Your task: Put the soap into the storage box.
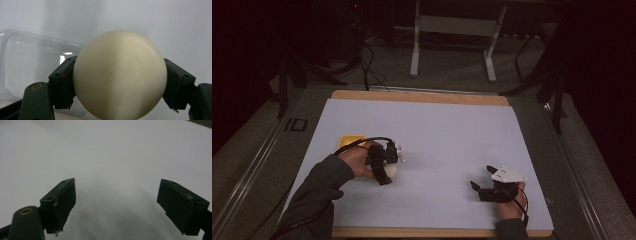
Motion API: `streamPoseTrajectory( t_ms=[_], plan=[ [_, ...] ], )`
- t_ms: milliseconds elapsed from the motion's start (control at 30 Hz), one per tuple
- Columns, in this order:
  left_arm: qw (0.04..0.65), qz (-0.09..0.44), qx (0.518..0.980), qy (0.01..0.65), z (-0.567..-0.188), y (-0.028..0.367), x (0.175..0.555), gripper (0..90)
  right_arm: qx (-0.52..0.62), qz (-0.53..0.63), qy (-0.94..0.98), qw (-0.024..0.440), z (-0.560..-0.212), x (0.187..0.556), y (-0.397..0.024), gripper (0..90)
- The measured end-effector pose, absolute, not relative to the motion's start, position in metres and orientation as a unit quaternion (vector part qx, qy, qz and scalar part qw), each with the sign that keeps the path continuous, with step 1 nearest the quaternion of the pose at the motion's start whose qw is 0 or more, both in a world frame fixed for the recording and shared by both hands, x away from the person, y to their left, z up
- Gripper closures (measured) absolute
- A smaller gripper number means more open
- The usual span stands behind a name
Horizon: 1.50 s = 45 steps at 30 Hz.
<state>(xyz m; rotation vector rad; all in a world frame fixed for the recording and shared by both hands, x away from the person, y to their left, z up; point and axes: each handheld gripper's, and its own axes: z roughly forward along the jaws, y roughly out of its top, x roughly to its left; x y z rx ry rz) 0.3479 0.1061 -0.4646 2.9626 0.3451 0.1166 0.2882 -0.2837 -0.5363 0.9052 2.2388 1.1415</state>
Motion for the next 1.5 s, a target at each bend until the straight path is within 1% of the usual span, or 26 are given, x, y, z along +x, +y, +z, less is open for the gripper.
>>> streamPoseTrajectory(
  t_ms=[567, 933, 1133, 1500],
  plan=[
    [0.088, 0.053, 0.984, 0.144, -0.452, 0.119, 0.362, 24.9, 0.329, 0.415, 0.815, 0.234, -0.536, 0.288, -0.284, 15.4],
    [0.082, 0.054, 0.982, 0.161, -0.456, 0.128, 0.372, 24.9, 0.329, 0.416, 0.815, 0.234, -0.536, 0.288, -0.283, 15.4],
    [0.090, 0.050, 0.980, 0.170, -0.455, 0.132, 0.377, 24.9, 0.329, 0.415, 0.815, 0.234, -0.536, 0.288, -0.283, 15.4],
    [0.093, 0.080, 0.974, 0.190, -0.449, 0.143, 0.387, 24.9, 0.328, 0.412, 0.817, 0.235, -0.536, 0.288, -0.283, 15.4]
  ],
)
